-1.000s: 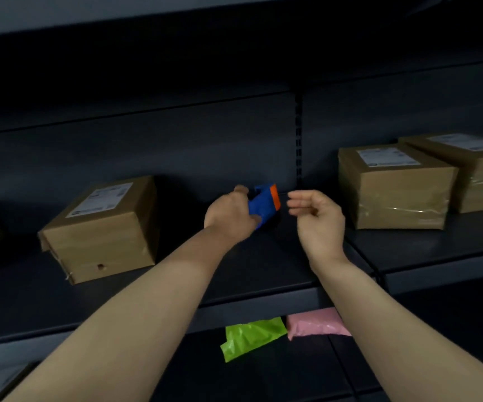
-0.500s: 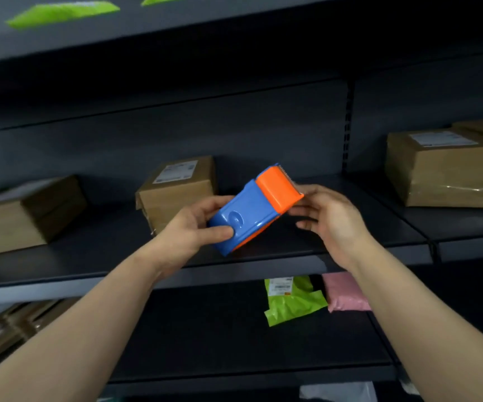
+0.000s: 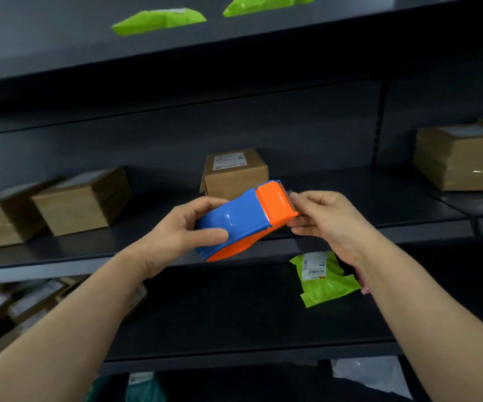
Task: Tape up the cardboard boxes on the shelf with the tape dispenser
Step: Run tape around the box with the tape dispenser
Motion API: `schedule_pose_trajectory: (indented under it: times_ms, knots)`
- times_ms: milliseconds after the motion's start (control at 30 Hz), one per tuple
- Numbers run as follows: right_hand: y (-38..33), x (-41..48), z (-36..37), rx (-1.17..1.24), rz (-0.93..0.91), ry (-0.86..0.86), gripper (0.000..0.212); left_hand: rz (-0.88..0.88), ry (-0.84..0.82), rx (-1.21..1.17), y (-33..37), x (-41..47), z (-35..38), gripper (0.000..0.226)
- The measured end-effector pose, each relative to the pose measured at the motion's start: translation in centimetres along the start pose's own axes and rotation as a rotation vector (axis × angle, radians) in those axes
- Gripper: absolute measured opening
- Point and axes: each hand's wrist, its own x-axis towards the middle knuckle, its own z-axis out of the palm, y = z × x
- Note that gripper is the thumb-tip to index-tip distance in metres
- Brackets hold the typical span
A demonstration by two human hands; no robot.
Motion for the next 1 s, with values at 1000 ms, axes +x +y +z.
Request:
schedule_pose_trajectory:
  times_ms: [1000]
  knots:
    - [-0.2, -2.5, 1.7, -0.612, -0.950, 0.152, 0.016, 0.520, 0.576, 1.057, -3.5, 0.1, 0.5, 0.050]
